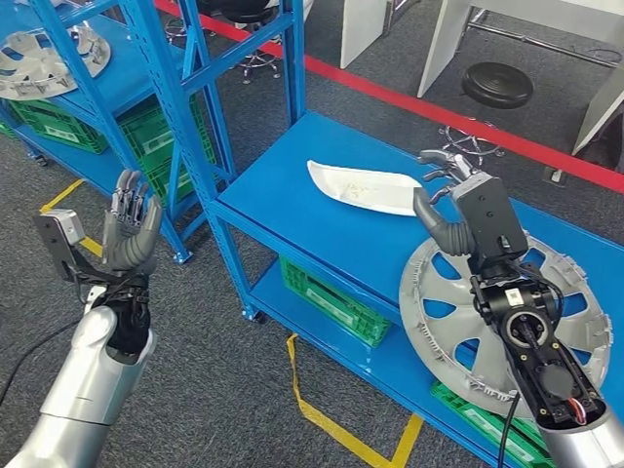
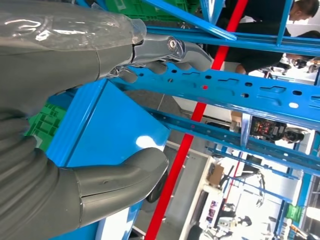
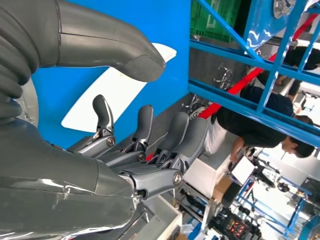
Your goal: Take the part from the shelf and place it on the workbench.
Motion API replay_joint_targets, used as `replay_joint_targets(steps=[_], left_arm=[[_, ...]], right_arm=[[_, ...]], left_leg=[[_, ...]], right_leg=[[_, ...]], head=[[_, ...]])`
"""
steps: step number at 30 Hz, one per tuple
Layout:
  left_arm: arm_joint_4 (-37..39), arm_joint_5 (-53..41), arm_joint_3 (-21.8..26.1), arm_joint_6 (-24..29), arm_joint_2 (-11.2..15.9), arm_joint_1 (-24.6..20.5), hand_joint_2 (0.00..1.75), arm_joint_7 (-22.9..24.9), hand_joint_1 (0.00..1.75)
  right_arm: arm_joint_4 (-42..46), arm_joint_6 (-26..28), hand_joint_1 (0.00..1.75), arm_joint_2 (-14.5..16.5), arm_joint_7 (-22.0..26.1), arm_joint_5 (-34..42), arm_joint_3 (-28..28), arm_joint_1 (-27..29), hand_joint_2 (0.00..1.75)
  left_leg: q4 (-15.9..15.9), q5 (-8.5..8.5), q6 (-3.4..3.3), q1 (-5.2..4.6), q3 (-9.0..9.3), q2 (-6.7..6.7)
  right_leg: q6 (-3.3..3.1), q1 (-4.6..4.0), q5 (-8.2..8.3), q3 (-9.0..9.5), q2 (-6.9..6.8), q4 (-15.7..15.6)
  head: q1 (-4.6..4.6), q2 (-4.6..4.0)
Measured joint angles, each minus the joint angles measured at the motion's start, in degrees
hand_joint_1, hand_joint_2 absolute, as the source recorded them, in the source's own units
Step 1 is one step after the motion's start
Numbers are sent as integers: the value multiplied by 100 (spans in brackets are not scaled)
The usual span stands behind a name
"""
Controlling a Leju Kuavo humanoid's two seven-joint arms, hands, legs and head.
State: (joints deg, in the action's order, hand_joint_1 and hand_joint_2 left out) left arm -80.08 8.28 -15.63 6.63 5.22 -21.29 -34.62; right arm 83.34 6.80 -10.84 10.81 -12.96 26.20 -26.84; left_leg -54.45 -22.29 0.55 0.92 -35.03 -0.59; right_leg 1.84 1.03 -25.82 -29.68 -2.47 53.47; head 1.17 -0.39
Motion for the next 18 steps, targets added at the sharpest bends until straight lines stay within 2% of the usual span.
replay_joint_targets(steps=[12, 18], left_arm=[[32, -4, 0, 9, -2, -86, 175, 2, 0], [72, 11, 0, 60, -1, -111, 175, -3, 0]], right_arm=[[56, -23, 175, 1, -2, 0, -64, 19, 175], [63, -108, 175, 2, 8, 20, -69, 12, 175]], left_leg=[[-1, 0, 0, -1, 0, 0], [-8, -3, -3, -32, -1, 0]], right_leg=[[0, 1, 0, 1, 0, 0], [1, 8, 0, 4, -1, -2]], head=[[-2, 0], [-5, 0]])
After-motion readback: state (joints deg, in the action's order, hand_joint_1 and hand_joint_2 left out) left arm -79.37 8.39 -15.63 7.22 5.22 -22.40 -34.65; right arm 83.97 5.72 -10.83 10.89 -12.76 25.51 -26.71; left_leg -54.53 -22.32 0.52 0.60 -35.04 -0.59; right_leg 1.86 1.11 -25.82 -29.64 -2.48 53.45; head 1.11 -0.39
